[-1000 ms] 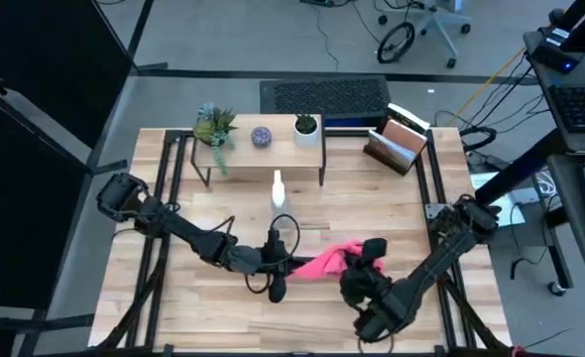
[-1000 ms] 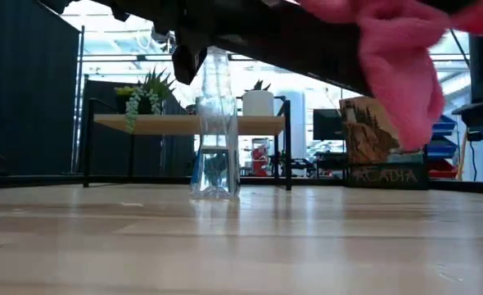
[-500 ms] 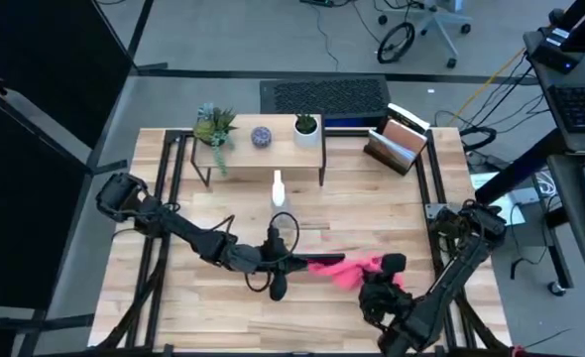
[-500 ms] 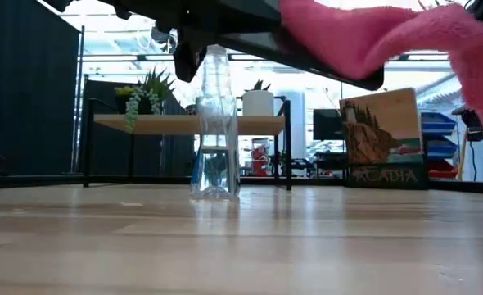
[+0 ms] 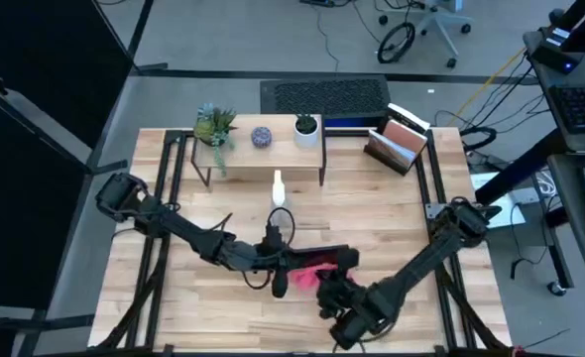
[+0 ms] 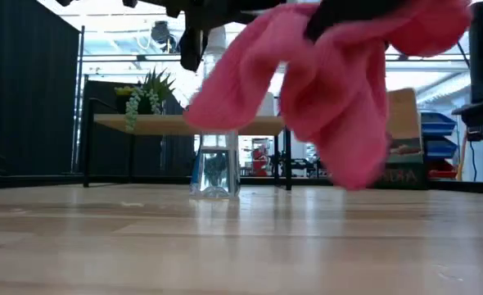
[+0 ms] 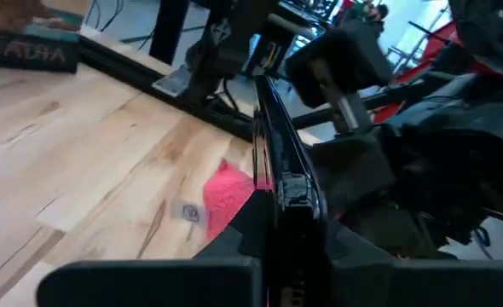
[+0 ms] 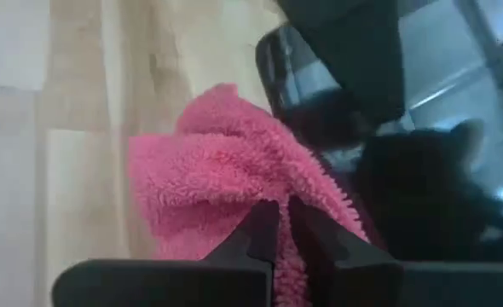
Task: Apply microfiber cloth
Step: Wipe the black cellphone with the pink microfiber cloth
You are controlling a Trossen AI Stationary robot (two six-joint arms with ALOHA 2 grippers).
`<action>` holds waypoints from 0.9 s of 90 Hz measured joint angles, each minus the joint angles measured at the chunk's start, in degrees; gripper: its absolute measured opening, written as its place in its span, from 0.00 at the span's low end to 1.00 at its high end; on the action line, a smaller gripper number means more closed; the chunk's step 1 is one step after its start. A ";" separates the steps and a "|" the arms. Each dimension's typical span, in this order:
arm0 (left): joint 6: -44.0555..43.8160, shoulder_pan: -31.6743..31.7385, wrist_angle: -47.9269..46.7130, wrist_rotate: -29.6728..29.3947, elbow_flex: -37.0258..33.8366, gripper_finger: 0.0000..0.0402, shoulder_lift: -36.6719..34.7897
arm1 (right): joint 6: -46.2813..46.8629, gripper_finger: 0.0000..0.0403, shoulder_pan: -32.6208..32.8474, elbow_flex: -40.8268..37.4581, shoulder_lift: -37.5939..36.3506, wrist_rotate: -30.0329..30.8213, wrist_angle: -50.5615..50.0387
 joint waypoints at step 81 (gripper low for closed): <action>3.04 0.04 -3.01 -1.28 -0.13 0.02 0.15 | 4.03 0.00 -0.51 0.17 -0.77 -1.15 -10.95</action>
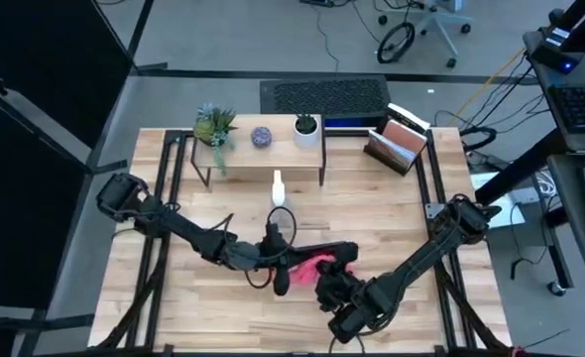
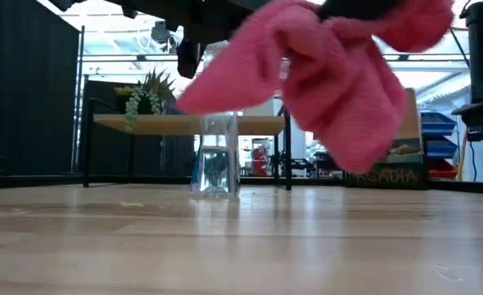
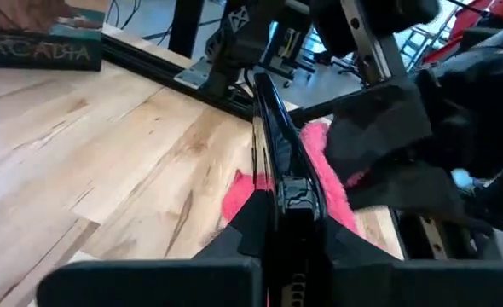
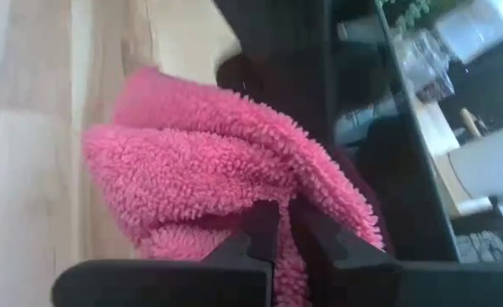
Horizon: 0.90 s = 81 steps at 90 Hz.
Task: Apply microfiber cloth
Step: Wipe the black cellphone with the pink microfiber cloth
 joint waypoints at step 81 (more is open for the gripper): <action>30.08 0.11 -16.25 7.13 0.09 0.02 -0.04 | 30.57 0.00 10.17 -0.42 -0.19 -15.89 -26.73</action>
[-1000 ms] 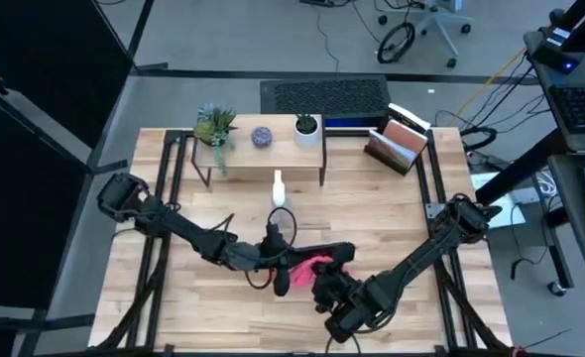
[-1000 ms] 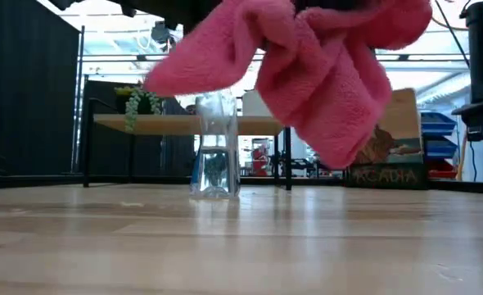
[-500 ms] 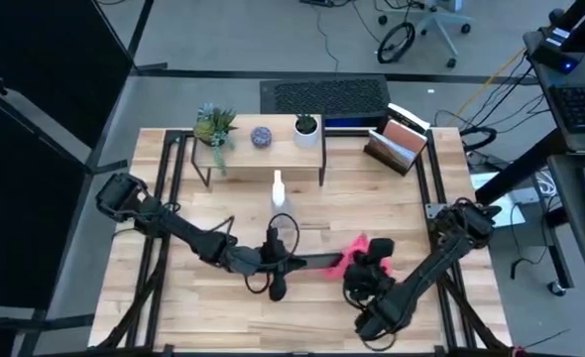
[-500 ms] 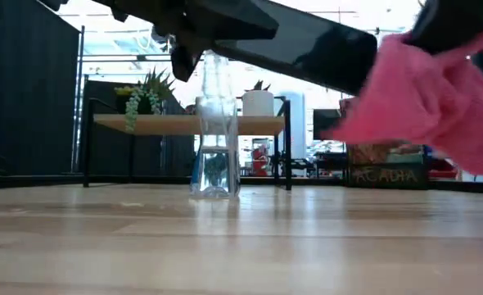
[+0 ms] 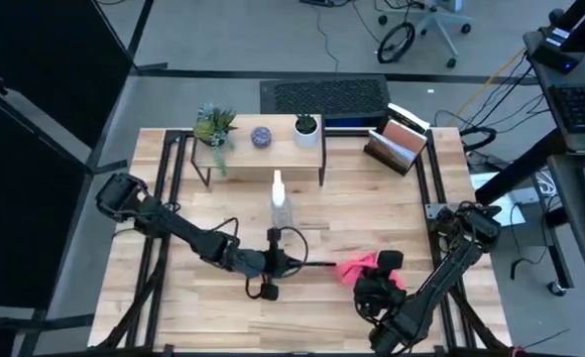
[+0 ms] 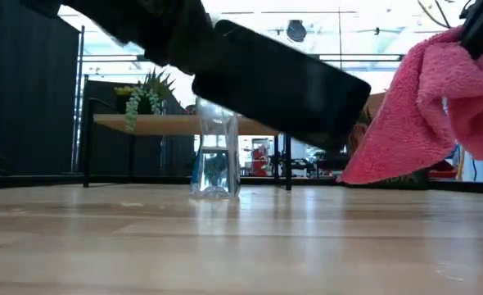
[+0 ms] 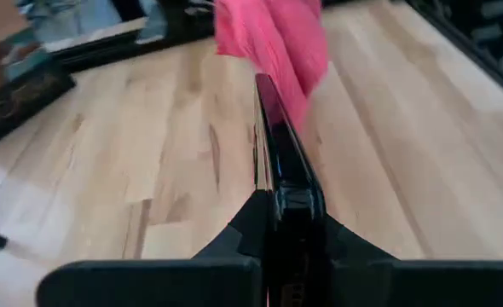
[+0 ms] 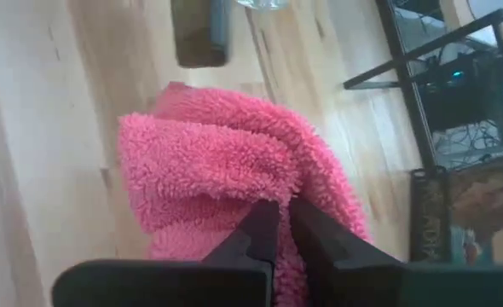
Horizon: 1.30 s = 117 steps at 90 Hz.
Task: Apply microfiber cloth
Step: Wipe the black cellphone with the pink microfiber cloth
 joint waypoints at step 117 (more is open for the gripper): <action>-24.05 1.17 8.31 0.18 0.94 0.02 3.72 | -26.62 0.00 -12.13 0.04 3.48 13.25 38.52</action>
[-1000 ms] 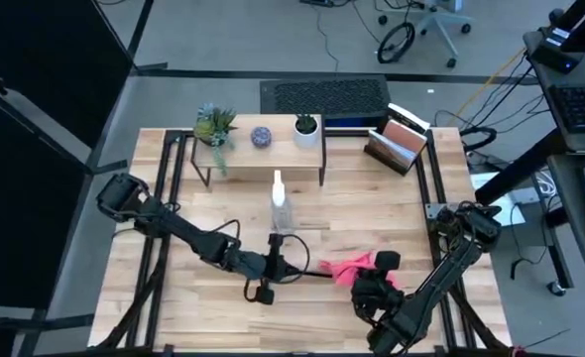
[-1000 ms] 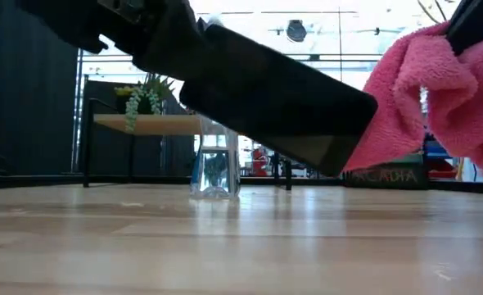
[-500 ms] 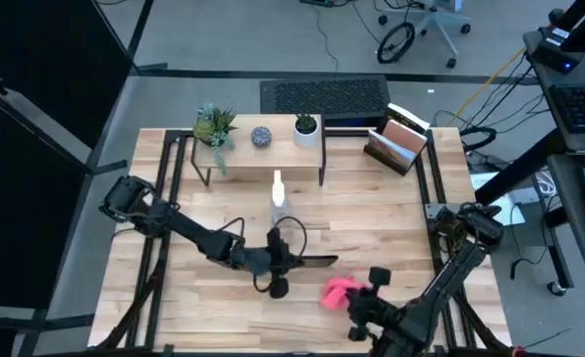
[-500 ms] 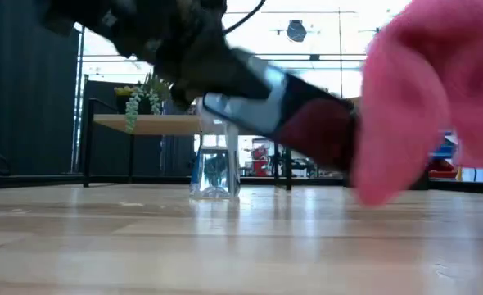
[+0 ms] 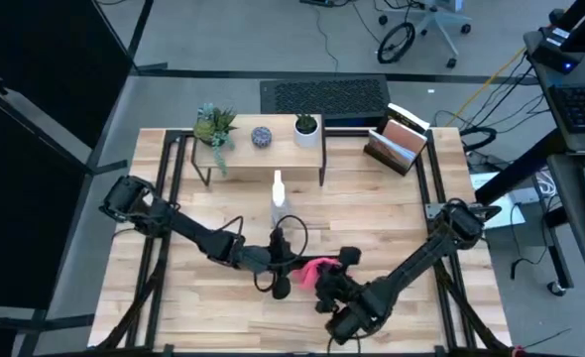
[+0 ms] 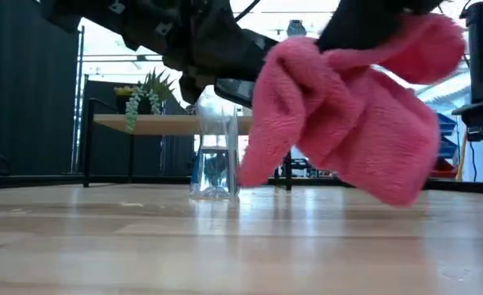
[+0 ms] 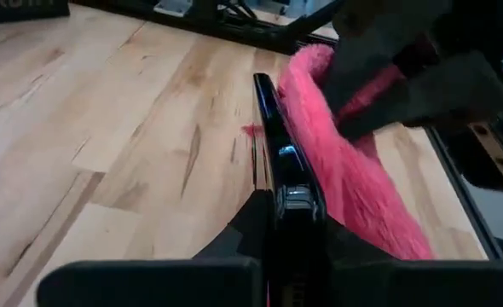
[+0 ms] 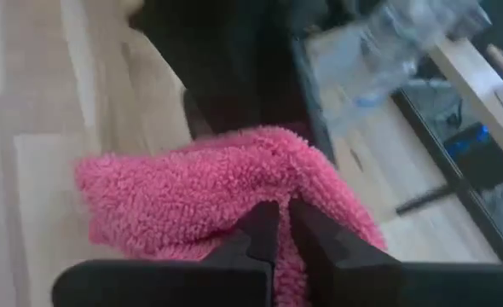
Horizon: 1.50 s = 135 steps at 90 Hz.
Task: Apply microfiber cloth
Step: Wipe the black cellphone with the pink microfiber cloth
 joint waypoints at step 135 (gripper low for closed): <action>0.13 0.38 0.04 1.04 0.07 0.02 -0.10 | -1.05 0.00 -0.11 3.10 0.67 -1.42 -7.08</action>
